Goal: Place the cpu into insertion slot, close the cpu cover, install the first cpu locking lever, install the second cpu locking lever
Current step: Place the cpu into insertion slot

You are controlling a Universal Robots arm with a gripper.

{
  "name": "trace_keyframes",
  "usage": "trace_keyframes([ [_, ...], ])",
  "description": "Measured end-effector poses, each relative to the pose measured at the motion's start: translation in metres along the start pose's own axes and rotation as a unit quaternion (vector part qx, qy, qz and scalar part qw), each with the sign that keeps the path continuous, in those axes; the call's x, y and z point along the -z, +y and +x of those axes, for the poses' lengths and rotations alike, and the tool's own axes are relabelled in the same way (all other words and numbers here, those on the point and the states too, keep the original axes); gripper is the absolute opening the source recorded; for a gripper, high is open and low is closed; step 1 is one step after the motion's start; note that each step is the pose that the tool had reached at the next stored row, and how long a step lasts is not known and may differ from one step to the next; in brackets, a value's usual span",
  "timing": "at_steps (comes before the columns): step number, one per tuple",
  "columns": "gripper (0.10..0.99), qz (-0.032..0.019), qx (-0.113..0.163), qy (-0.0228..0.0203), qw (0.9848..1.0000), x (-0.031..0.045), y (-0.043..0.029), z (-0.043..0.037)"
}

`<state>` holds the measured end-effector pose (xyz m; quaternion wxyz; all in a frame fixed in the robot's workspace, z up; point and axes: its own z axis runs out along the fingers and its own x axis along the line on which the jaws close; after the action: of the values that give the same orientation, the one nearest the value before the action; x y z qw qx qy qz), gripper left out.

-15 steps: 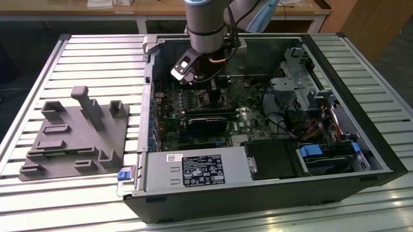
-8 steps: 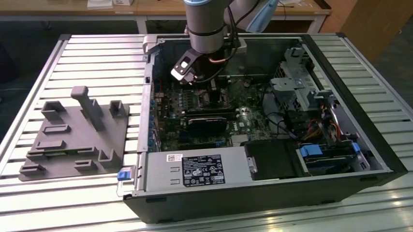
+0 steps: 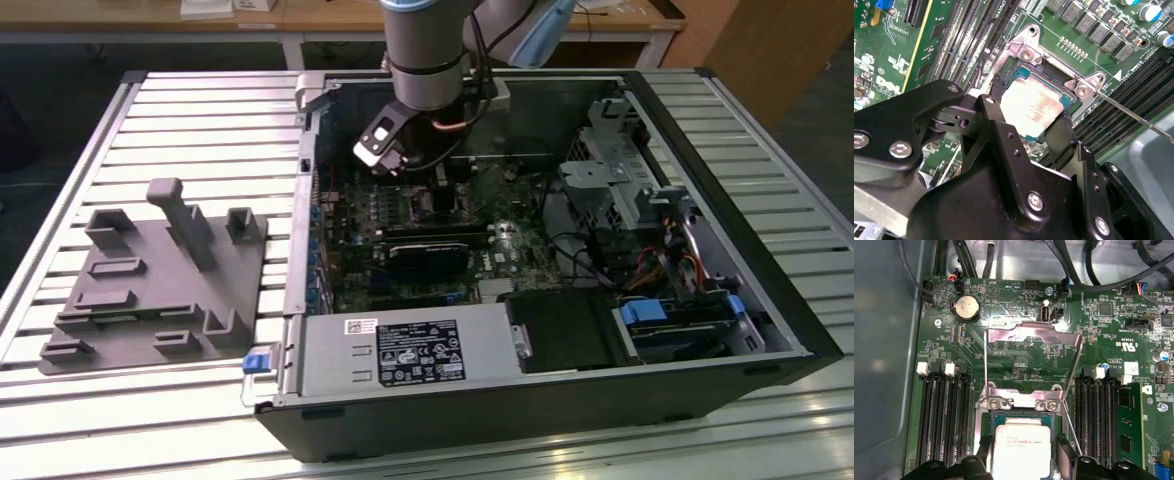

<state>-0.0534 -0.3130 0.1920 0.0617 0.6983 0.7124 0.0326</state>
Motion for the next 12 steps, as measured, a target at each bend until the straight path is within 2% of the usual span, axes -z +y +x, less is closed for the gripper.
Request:
trace_keyframes([
  [8,0.616,0.0000,0.000,0.0000,1.0000,0.0096,0.0013,-0.0004],
  [12,0.616,-0.0001,0.000,0.0001,1.0000,0.0101,0.0014,-0.0004],
])
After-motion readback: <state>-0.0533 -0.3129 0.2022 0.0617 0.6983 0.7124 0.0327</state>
